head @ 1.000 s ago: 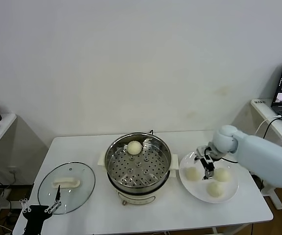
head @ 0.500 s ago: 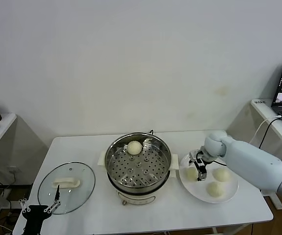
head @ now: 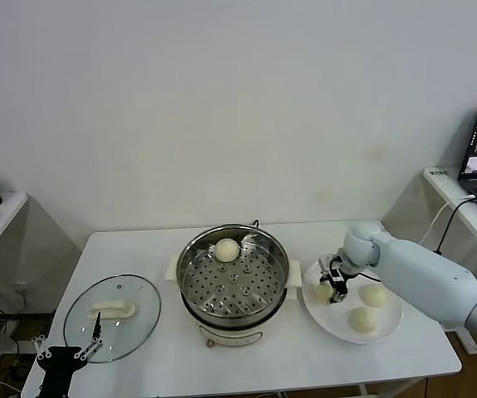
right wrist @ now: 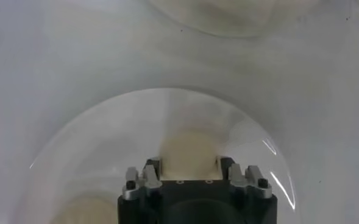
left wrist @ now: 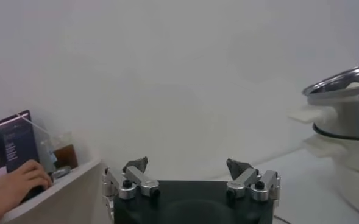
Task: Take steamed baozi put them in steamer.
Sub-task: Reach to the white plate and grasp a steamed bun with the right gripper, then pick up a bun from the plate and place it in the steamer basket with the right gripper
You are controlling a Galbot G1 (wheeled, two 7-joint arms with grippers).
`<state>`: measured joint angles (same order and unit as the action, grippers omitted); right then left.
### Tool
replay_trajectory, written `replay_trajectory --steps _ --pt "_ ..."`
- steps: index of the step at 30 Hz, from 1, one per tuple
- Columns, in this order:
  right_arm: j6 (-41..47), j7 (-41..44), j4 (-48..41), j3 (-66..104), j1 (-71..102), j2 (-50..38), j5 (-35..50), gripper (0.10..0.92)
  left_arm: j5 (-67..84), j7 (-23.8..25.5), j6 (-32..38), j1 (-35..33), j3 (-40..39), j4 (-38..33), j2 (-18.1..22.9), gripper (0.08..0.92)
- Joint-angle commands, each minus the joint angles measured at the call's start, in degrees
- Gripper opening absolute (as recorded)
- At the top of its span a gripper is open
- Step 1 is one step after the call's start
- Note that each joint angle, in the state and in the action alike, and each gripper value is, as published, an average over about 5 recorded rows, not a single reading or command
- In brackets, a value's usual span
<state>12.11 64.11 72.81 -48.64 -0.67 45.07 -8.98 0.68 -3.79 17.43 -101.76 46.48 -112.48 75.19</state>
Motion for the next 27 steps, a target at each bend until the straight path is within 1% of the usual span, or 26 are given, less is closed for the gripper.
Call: replay_trajectory --steps 1,5,8,12,15,18,21,27 --pt "1.79 0.62 6.23 -2.42 -6.91 -4.81 4.80 0.560 0.03 0.05 -0.05 0.17 -0.15 -0.01 -0.04 0.823" --pt "4.58 1.22 12.09 -8.10 -18.39 -9.26 12.85 0.565 0.08 0.08 -0.10 0.75 -0.81 0.04 -0.20 0.823" --pt "6.39 1.13 15.00 -14.93 -30.48 -9.61 19.24 0.568 0.13 0.10 -0.11 1.22 -1.34 0.12 -0.48 0.823" --pt "9.84 0.25 17.67 -23.80 -45.03 -5.58 28.65 0.570 0.31 0.12 -0.13 1.80 -1.74 0.25 -0.87 0.823" --pt "13.89 -1.95 19.63 -27.28 -50.45 -0.58 35.89 0.575 0.48 0.11 -0.10 2.06 -1.82 0.30 -1.11 0.823" --pt "18.37 -5.30 20.98 -28.33 -50.66 5.14 40.90 0.577 0.74 0.11 -0.03 2.25 -1.74 0.53 -1.25 0.823" --pt "22.50 -8.82 20.42 -27.48 -46.31 11.44 43.21 0.577 0.75 0.05 0.03 2.83 -1.62 1.35 -1.14 0.823" --pt "28.92 -14.96 14.19 -26.42 -36.28 24.01 44.45 0.577 0.27 -0.06 0.15 3.72 -0.73 2.45 -1.04 0.823"
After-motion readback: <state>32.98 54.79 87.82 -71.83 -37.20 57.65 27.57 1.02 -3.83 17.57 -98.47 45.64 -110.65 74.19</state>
